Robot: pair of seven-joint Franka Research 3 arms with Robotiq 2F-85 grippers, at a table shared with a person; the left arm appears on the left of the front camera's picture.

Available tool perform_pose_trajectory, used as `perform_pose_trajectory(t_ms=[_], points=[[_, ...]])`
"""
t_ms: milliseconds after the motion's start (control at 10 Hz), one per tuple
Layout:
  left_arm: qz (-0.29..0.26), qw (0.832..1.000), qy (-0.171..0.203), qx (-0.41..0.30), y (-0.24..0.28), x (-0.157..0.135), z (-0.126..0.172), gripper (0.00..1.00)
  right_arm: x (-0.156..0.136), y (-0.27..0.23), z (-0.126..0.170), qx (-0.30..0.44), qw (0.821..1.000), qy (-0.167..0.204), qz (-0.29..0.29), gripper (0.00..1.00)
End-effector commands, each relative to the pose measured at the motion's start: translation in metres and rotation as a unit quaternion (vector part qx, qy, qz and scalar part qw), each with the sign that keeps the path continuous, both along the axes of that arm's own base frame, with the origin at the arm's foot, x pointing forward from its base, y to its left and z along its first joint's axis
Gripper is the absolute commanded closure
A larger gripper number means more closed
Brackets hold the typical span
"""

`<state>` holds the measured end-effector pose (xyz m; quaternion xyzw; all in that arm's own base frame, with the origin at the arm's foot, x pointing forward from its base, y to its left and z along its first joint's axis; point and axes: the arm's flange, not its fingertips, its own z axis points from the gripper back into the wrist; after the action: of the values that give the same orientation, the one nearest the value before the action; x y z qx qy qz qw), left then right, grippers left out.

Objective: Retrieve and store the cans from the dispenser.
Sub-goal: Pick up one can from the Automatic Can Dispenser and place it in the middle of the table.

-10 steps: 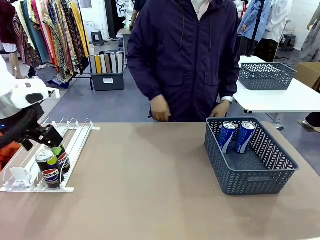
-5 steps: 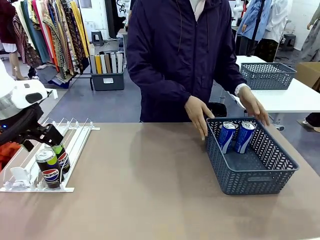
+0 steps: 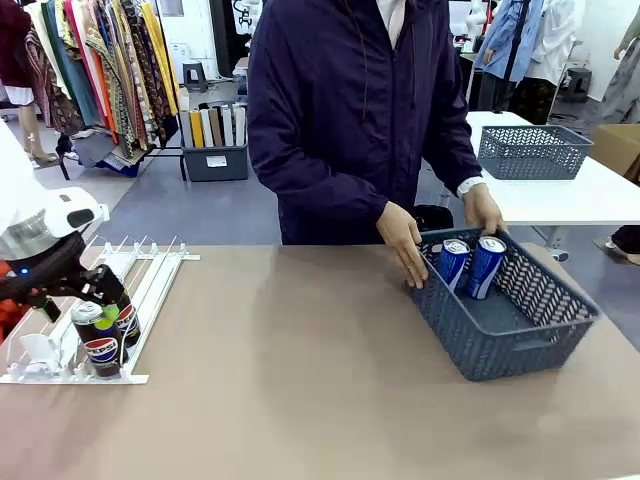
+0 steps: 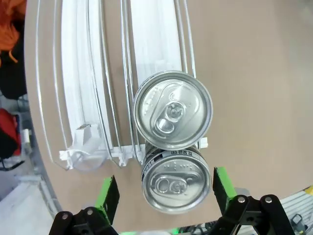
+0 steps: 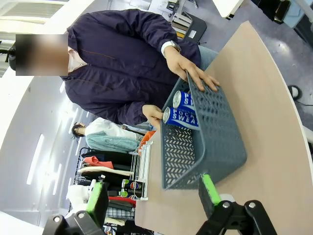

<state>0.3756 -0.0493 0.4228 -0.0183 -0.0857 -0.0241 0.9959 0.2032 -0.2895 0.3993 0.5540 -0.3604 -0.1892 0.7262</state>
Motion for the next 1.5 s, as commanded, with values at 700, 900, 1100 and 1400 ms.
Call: perform_pose_trajectory(t_ms=[700,900,1100,1400], points=[[0.020,1.000,0.007,-0.011,-0.006,0.009,-0.019,0.48,0.004,0.000,0.003,-0.002,1.000,-0.018,-0.006,0.00],[0.019,1.000,0.008,-0.008,-0.005,0.009,-0.020,1.00,0.004,0.000,0.003,-0.002,1.000,-0.018,-0.006,0.00],[0.017,1.000,0.009,-0.009,-0.007,0.010,-0.022,1.00,0.004,0.000,0.003,-0.002,1.000,-0.018,-0.006,0.00],[0.014,1.000,0.008,-0.007,-0.007,0.008,-0.023,1.00,0.004,0.000,0.003,-0.002,1.000,-0.018,-0.006,0.00]])
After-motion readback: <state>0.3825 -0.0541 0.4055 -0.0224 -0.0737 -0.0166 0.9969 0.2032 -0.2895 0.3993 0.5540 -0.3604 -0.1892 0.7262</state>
